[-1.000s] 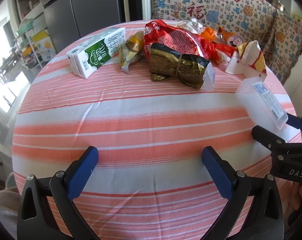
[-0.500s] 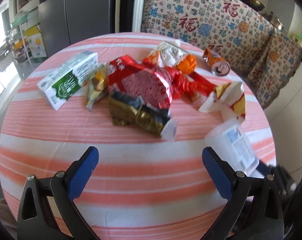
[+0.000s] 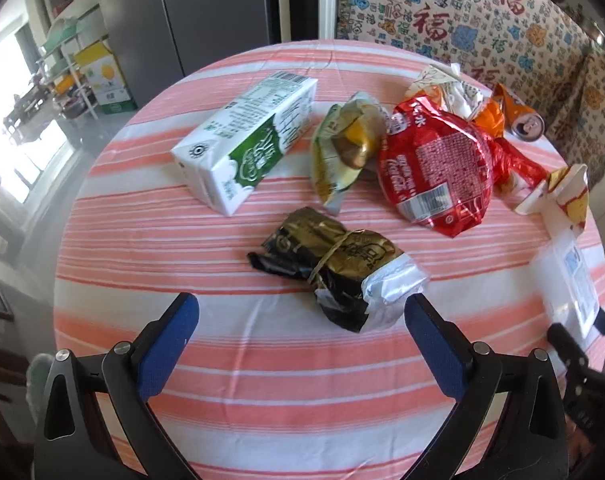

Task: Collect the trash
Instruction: 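Close the left gripper on the gold-wrapped snack while the right gripper grasps the clear plastic box, then carry both items to the blue wastebasket and open both grippers to drop them, then move both tools back over the table toward the remaining trash, then grasp the white-green milk carton with the left gripper while the right gripper grasps the crumpled paper cup, then carry the carton and paper cup to the blue wastebasket and release both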

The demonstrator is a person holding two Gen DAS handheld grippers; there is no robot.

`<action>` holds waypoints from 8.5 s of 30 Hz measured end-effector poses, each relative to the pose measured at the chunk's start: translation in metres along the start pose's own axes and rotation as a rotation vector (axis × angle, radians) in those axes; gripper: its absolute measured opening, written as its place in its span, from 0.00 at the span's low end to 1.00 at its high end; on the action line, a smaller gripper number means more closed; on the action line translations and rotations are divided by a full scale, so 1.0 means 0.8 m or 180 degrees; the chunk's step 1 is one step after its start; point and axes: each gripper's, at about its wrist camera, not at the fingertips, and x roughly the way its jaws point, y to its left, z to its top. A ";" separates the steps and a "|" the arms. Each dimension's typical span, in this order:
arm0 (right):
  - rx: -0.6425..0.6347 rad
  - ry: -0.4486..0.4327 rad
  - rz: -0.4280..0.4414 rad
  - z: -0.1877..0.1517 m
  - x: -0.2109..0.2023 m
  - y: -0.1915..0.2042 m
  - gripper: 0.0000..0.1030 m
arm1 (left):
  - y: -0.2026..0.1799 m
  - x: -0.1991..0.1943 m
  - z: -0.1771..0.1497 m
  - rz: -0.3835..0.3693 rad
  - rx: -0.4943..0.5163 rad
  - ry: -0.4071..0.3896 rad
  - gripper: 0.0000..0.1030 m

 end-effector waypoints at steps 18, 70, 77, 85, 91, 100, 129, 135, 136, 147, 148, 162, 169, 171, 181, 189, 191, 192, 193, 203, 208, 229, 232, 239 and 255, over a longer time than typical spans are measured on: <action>0.0072 0.0103 0.0334 0.014 -0.013 -0.020 0.73 | 0.004 0.031 0.013 -0.0150 -0.0302 0.0067 0.99; 0.1799 0.0283 -0.0703 -0.126 -0.166 -0.422 0.61 | -0.547 -0.074 -0.099 -0.2283 0.1830 0.0309 0.43; 0.2374 0.0446 -0.0795 -0.211 -0.143 -0.502 0.61 | -0.653 -0.031 -0.146 -0.2333 0.1966 0.0652 0.43; 0.2780 0.0479 -0.0714 -0.256 -0.124 -0.553 0.61 | -0.709 -0.002 -0.160 -0.2296 0.2005 0.0860 0.43; 0.2951 0.0463 -0.0641 -0.267 -0.120 -0.566 0.62 | -0.732 0.009 -0.171 -0.2246 0.2090 0.0866 0.54; 0.3141 0.0307 -0.0665 -0.271 -0.135 -0.576 0.65 | -0.717 0.002 -0.161 -0.2249 0.1982 0.0737 0.74; 0.0420 -0.0986 -0.1164 -0.017 -0.179 -0.248 0.93 | -0.296 -0.139 -0.095 -0.0161 0.1049 -0.0871 0.99; 0.0182 -0.0965 -0.0712 -0.002 -0.149 -0.181 1.00 | -0.191 -0.088 -0.086 -0.0261 0.0635 -0.0614 0.99; 0.0155 -0.0930 -0.0638 -0.001 -0.142 -0.171 1.00 | -0.174 -0.077 -0.085 -0.0213 0.0560 -0.0551 0.99; -0.0285 -0.0233 0.0127 -0.007 -0.045 -0.047 1.00 | -0.057 -0.005 -0.085 -0.0019 -0.0209 -0.0074 0.99; -0.0281 -0.0167 0.0162 -0.006 -0.036 -0.042 1.00 | -0.052 -0.003 -0.084 0.0043 -0.0180 -0.0111 0.99; -0.0199 0.0120 0.0152 -0.009 0.011 -0.041 1.00 | 0.056 0.065 0.017 0.0044 -0.0235 -0.0261 1.00; -0.0178 0.0232 0.0109 0.020 0.031 -0.046 1.00 | 0.058 0.062 0.037 -0.0106 -0.0258 -0.0496 0.99; -0.0185 0.0255 0.0111 0.031 0.041 -0.044 1.00 | 0.051 0.057 0.039 -0.0167 -0.0227 -0.0552 0.98; -0.0260 0.0003 0.0323 0.072 0.055 -0.024 0.71 | 0.035 0.047 0.043 -0.0035 0.0092 -0.0730 0.72; -0.0051 -0.0078 0.0459 0.079 0.052 -0.022 0.05 | 0.042 0.035 0.034 -0.0137 0.0081 -0.0767 0.51; -0.0001 -0.0092 0.0521 0.076 0.043 -0.024 0.04 | 0.045 0.029 0.028 -0.0139 0.0038 -0.0752 0.50; 0.0006 -0.0105 0.0547 0.075 0.038 -0.026 0.04 | 0.048 0.027 0.024 -0.0139 -0.0006 -0.0741 0.49; 0.0029 -0.0113 0.0582 0.073 0.032 -0.028 0.04 | 0.052 0.023 0.019 -0.0157 -0.0063 -0.0729 0.49; 0.0249 0.0161 0.0706 0.038 0.005 -0.058 0.04 | 0.072 -0.015 -0.042 -0.0288 -0.0362 -0.0496 0.48; 0.0246 0.0147 0.0674 0.028 -0.011 -0.069 0.04 | 0.055 -0.028 -0.074 -0.0409 -0.0263 -0.0441 0.48; 0.0290 0.0115 0.0634 0.023 -0.016 -0.082 0.11 | 0.037 -0.017 -0.064 -0.0456 0.0000 -0.0313 0.47; 0.0351 0.0102 0.0569 0.021 -0.008 -0.084 0.27 | 0.036 -0.017 -0.067 -0.0478 0.0005 -0.0324 0.51; 0.0578 0.0058 0.0592 0.030 0.007 -0.085 0.14 | 0.036 -0.026 -0.064 -0.0424 0.0045 -0.0437 0.40; 0.0615 -0.0374 0.0383 0.031 -0.076 -0.126 0.07 | -0.038 -0.105 -0.069 -0.0836 0.0212 -0.0772 0.39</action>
